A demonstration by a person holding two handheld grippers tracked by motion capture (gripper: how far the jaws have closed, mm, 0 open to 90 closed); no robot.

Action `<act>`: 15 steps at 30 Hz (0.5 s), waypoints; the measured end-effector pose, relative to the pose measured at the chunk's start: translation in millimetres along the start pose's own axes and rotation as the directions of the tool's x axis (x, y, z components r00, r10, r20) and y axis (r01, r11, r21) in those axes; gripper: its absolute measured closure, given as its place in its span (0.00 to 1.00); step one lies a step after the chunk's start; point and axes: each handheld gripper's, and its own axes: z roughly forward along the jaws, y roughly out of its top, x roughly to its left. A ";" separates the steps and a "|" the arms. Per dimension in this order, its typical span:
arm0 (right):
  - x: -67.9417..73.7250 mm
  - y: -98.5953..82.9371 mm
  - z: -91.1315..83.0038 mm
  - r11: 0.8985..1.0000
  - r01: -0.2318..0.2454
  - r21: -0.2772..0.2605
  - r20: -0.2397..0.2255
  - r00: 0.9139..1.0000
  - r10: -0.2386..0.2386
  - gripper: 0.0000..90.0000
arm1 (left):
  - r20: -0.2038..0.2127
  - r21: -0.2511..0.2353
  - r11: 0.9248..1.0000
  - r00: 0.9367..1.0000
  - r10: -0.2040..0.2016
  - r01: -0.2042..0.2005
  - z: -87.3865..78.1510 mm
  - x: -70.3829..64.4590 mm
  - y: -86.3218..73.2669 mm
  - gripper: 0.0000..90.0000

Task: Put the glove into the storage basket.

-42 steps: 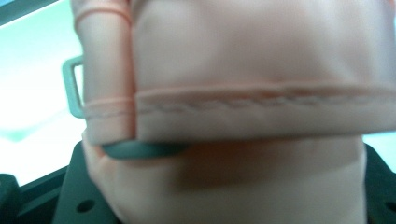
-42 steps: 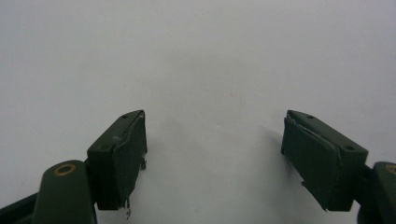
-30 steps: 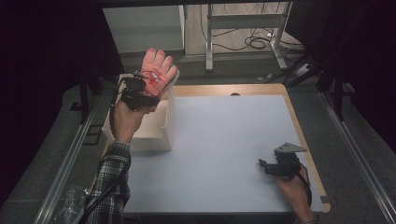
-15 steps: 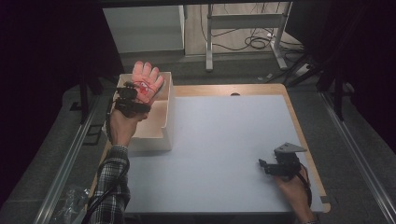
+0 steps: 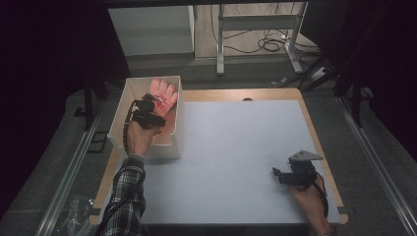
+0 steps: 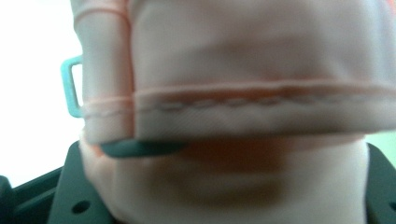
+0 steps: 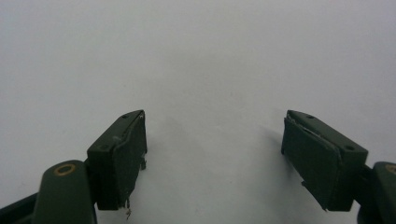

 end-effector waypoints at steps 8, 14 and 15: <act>0.0 0.0 0.0 1.000 -0.001 0.000 0.000 1.000 0.001 0.25 | -0.011 0.078 0.997 1.000 -0.019 0.020 14.7 -2.5 7.4 0.37; 0.0 0.0 0.0 1.000 0.000 0.000 0.000 1.000 0.000 0.25 | 0.018 0.135 0.990 0.999 -0.030 0.027 24.6 -7.5 9.9 0.36; 0.0 0.0 0.0 1.000 0.000 0.000 0.000 1.000 0.000 0.25 | 0.023 0.141 0.990 0.999 -0.032 0.029 25.6 -8.2 10.2 0.35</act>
